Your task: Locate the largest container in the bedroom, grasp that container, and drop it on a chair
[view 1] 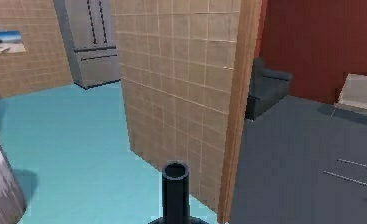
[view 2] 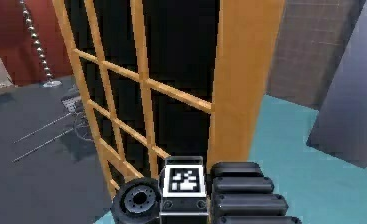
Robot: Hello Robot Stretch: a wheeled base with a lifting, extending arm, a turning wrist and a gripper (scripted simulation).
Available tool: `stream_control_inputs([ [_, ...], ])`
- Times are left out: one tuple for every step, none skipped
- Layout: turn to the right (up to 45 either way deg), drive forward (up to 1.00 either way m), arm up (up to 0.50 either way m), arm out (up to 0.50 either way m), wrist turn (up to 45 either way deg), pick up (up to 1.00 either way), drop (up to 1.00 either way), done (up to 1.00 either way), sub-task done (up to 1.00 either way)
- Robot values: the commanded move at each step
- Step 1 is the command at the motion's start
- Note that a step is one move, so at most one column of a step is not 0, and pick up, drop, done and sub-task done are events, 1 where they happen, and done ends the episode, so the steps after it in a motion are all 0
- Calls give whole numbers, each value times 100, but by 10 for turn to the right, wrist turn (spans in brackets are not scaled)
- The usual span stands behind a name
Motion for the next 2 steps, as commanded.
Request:
stream_control_inputs([
  [420,0,0,0,0,0,0,0,0],
  [0,100,0,0,0,0,0,0,0],
])
